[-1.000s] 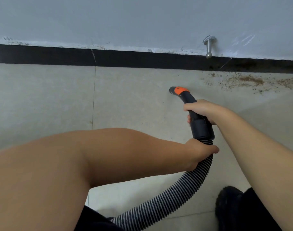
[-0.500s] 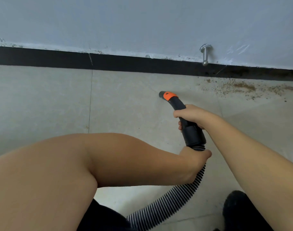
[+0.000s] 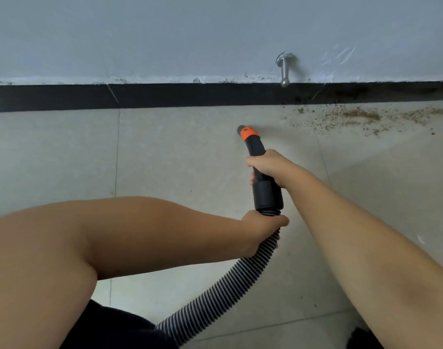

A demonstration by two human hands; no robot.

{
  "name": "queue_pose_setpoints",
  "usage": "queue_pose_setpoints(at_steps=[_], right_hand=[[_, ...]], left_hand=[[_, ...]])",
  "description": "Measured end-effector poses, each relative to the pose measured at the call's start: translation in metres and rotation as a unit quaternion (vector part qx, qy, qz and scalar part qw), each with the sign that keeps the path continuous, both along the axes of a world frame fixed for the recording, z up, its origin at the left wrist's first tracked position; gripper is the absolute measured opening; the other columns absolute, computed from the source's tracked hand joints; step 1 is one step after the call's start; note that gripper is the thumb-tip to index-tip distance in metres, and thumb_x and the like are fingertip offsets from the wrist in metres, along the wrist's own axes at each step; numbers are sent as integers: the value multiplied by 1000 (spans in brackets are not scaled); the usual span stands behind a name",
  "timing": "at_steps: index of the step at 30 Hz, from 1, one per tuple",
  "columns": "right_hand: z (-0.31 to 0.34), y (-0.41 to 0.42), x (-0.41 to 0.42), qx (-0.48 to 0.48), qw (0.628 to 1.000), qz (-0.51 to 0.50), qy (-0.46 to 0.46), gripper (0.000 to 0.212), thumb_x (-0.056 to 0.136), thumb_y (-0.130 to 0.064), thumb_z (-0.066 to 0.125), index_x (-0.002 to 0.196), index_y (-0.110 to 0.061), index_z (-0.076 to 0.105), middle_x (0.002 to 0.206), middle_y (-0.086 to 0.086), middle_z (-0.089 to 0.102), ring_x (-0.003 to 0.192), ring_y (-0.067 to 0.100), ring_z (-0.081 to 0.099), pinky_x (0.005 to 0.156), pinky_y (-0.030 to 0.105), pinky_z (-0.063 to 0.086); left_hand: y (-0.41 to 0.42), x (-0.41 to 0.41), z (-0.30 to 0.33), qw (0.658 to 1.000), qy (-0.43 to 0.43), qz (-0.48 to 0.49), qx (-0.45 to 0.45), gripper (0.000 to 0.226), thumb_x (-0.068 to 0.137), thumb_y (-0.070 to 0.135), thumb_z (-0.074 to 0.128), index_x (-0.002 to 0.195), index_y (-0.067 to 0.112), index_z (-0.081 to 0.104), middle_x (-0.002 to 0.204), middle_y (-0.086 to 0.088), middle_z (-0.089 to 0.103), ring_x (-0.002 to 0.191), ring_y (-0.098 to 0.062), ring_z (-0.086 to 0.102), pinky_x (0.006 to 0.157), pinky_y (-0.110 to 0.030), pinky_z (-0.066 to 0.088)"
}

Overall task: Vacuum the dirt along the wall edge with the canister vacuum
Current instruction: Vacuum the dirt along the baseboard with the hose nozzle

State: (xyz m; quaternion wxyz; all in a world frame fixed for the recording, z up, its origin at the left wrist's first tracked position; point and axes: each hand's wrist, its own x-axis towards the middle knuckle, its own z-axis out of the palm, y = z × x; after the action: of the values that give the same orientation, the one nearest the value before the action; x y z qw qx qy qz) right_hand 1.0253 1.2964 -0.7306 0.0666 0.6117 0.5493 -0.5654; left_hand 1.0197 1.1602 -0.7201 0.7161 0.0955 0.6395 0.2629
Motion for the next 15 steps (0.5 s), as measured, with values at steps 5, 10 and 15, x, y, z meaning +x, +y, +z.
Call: queue_pose_setpoints(at_steps=[5,10,15], right_hand=[[-2,40,68,-7,991,-128,29,13,86,-8,58,89,-8,46,65,11,58,37,17,59,41,23,50],[-9,66,108,-80,982,-138,99,23,87,-13,62,103,-8,47,71,12,61,53,24,65,53,30,55],[-11,90,128,-186,957,-114,189,21,89,-18,64,101,-12,47,64,9,68,57,24,68,65,37,57]], left_hand=[[37,37,0,999,3,-40,15,25,86,20,68,98,7,51,72,-6,55,54,-17,54,52,-25,48],[57,80,0,998,62,-9,11,20,84,20,68,91,9,53,69,-5,54,51,-16,53,44,-18,46],[79,111,5,994,91,58,2,17,82,21,68,86,11,54,68,-4,55,49,-13,55,43,-17,46]])
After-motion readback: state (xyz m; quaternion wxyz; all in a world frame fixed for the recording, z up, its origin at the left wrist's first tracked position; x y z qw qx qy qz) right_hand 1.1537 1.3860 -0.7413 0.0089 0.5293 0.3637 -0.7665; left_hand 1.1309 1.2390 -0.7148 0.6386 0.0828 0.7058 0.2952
